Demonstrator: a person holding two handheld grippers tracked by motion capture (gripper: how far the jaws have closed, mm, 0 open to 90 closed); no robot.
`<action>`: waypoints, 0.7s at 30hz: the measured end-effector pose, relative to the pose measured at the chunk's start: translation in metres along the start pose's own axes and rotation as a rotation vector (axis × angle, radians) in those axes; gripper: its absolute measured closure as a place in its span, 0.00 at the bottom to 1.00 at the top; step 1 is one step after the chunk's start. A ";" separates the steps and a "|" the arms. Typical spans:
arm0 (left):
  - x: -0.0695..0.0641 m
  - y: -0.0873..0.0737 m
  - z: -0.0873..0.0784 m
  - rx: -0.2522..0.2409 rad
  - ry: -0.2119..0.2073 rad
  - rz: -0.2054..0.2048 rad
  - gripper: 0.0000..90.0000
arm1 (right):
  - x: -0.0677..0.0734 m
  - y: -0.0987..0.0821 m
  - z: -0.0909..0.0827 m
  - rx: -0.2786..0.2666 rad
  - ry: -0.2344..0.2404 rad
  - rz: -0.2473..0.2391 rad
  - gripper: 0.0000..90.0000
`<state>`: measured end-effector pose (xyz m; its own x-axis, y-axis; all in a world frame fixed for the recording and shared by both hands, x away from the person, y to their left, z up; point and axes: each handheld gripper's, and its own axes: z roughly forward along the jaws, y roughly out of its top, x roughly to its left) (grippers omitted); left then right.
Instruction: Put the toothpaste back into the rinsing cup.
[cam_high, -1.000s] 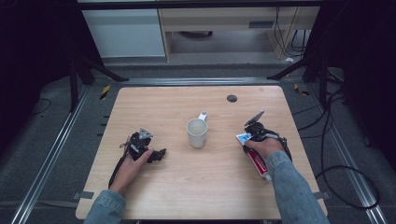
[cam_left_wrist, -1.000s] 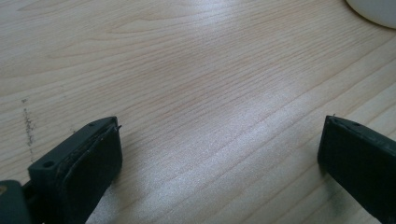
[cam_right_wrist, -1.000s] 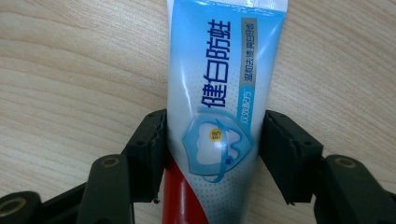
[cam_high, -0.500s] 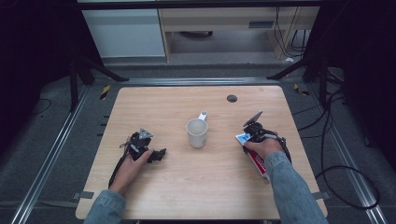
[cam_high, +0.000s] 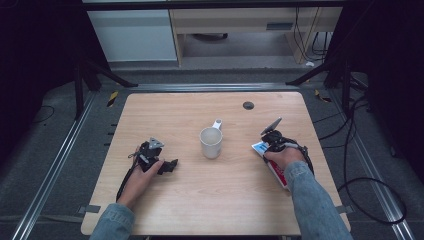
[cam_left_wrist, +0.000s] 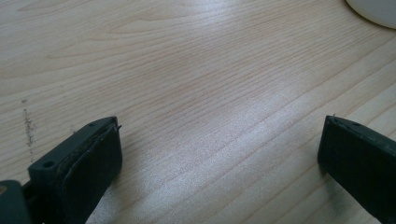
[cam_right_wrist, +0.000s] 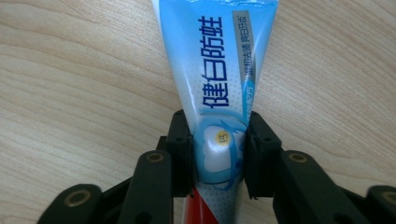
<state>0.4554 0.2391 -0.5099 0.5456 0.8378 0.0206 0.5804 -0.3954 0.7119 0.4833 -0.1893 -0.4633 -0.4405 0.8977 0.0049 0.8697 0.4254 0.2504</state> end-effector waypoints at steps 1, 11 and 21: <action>0.000 0.000 0.000 0.000 0.000 0.000 0.00 | 0.000 0.000 0.000 0.000 0.000 0.000 0.77; 0.000 0.000 0.000 0.000 0.000 0.000 0.00 | -0.003 -0.003 -0.007 -0.027 0.016 0.003 0.81; 0.000 0.000 0.000 0.000 0.000 0.000 0.00 | -0.004 -0.004 -0.017 -0.033 0.021 -0.004 0.82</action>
<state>0.4554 0.2391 -0.5099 0.5452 0.8380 0.0207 0.5804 -0.3952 0.7120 0.4777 -0.1965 -0.4483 -0.4487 0.8934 0.0243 0.8603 0.4243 0.2827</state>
